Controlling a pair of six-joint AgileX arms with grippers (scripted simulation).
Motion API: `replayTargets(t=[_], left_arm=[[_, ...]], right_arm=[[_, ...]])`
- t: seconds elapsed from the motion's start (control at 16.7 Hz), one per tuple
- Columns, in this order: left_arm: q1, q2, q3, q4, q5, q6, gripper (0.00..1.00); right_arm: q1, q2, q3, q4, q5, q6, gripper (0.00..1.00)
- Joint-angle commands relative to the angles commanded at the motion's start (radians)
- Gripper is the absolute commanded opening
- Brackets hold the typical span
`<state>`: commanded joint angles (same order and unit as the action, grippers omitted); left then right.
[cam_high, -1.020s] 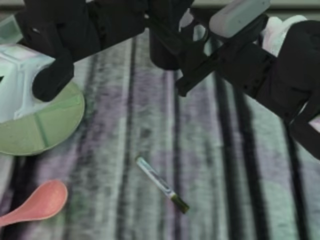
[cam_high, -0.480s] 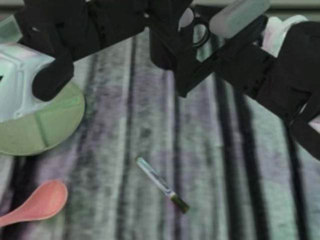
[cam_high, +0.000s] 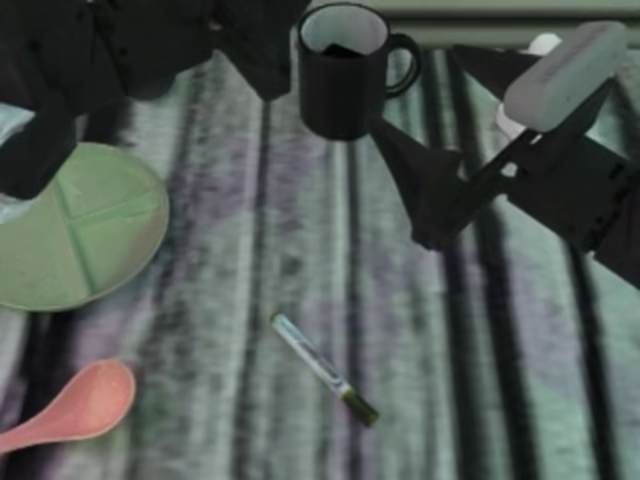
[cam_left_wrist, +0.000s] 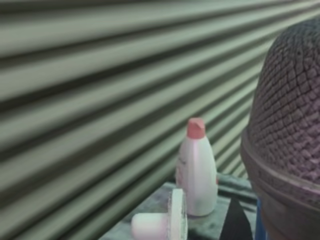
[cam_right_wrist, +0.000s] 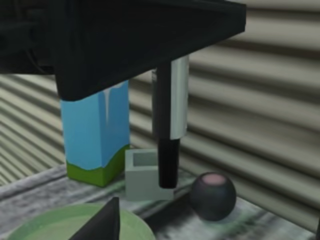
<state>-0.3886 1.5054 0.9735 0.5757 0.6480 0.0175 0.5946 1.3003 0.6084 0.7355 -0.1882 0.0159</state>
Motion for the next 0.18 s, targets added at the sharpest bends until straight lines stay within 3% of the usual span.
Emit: replayTargets(t=[0.18], left_arm=[[0.031, -0.014, -0.014, 0.000, 0.025, -0.002, 0.00]], right_arm=[[-0.004, -0.044, -0.041, -0.005, -0.010, 0.000, 1.00]])
